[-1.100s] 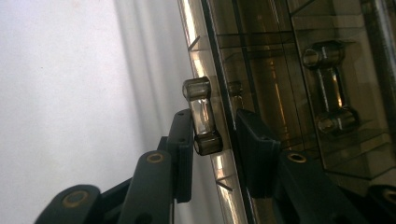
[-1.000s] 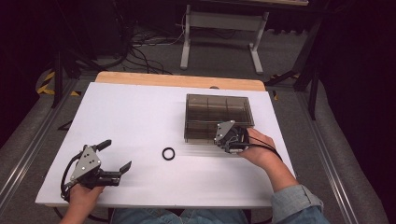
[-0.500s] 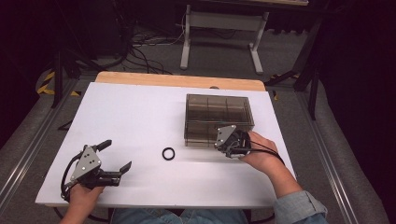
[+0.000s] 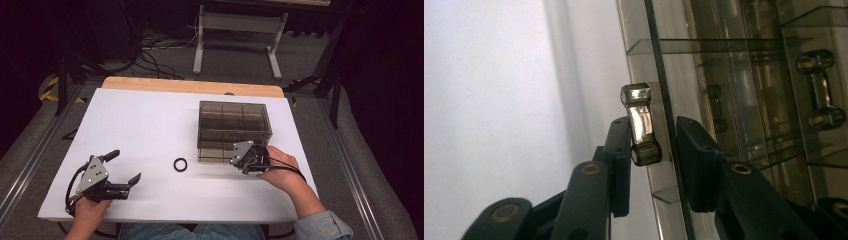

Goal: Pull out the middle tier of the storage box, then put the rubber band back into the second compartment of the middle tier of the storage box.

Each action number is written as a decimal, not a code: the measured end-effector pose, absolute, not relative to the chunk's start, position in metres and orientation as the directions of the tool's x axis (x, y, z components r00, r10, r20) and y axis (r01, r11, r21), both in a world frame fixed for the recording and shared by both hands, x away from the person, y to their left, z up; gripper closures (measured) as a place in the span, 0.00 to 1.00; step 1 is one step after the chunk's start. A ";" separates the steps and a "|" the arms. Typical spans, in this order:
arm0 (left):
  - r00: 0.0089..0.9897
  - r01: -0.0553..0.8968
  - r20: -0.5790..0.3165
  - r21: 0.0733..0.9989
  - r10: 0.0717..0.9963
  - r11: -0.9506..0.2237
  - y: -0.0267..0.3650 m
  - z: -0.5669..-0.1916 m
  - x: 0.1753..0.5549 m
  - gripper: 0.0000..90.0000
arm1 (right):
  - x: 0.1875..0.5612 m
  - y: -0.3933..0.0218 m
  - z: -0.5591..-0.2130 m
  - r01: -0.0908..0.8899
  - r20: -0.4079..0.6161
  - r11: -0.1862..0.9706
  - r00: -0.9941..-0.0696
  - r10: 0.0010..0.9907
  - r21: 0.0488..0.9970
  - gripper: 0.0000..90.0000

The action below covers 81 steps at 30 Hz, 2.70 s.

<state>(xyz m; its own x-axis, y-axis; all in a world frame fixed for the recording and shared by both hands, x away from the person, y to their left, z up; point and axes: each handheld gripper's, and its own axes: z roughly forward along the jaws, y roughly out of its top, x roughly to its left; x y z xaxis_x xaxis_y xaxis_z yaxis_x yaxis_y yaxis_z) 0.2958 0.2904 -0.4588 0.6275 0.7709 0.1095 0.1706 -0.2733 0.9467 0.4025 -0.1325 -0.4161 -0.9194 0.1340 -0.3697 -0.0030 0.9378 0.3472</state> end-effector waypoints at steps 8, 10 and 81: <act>0.627 0.170 0.111 0.947 0.771 -0.274 0.290 -0.459 0.296 0.03 | 0.401 -0.132 -0.420 -0.010 -0.363 0.942 -0.924 0.120 0.336 0.77; 0.627 0.170 0.110 0.947 0.771 -0.274 0.290 -0.459 0.296 0.03 | 0.400 -0.132 -0.420 -0.012 -0.366 0.943 -0.923 0.118 0.334 0.77; 0.651 0.174 0.111 0.941 0.751 -0.289 0.280 -0.459 0.306 0.03 | 0.354 -0.235 -0.426 0.141 -0.135 0.398 -0.796 0.590 0.907 0.09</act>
